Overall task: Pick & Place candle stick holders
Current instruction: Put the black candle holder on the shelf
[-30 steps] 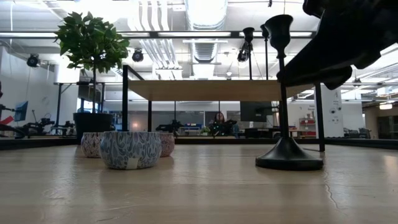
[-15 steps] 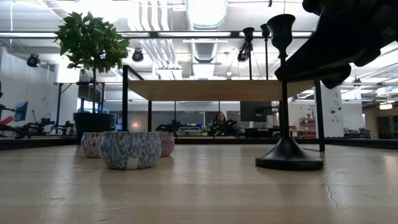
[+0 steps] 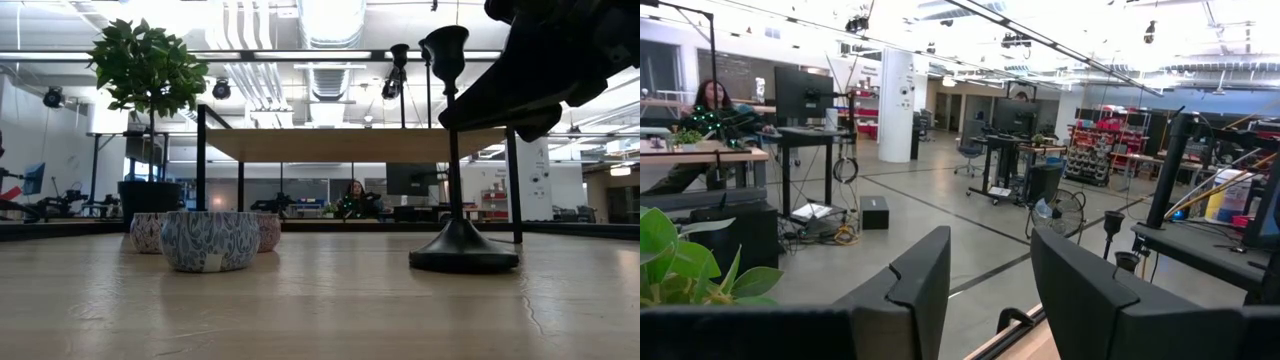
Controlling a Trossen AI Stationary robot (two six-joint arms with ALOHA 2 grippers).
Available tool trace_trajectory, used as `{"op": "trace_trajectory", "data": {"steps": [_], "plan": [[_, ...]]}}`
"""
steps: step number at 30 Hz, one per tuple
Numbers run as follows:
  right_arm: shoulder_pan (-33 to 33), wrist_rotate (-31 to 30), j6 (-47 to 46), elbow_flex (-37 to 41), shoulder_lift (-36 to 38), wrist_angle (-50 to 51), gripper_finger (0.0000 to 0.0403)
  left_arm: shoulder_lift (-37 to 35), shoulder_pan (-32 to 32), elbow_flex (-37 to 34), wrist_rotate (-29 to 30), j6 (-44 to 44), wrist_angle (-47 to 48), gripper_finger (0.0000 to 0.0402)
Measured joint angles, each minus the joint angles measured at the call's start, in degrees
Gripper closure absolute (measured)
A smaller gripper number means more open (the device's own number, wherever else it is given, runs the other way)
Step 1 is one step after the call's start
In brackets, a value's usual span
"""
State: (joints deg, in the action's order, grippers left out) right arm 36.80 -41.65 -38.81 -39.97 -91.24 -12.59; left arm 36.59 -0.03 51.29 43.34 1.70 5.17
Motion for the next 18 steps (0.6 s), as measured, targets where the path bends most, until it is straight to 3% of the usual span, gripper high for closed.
{"op": "trace_trajectory", "data": {"steps": [9, 18], "plan": [[0.02, -0.17, -0.11, 0.00, 2.71, -0.08, 0.0389, 0.01, 0.01, 0.01, -0.01, 0.01, 0.00, 0.0252], [-0.79, -0.81, 5.01, 0.00, 12.60, 0.77, 0.0390, 0.01, 0.02, 0.00, -0.01, 0.01, 0.00, 0.0252]]}}
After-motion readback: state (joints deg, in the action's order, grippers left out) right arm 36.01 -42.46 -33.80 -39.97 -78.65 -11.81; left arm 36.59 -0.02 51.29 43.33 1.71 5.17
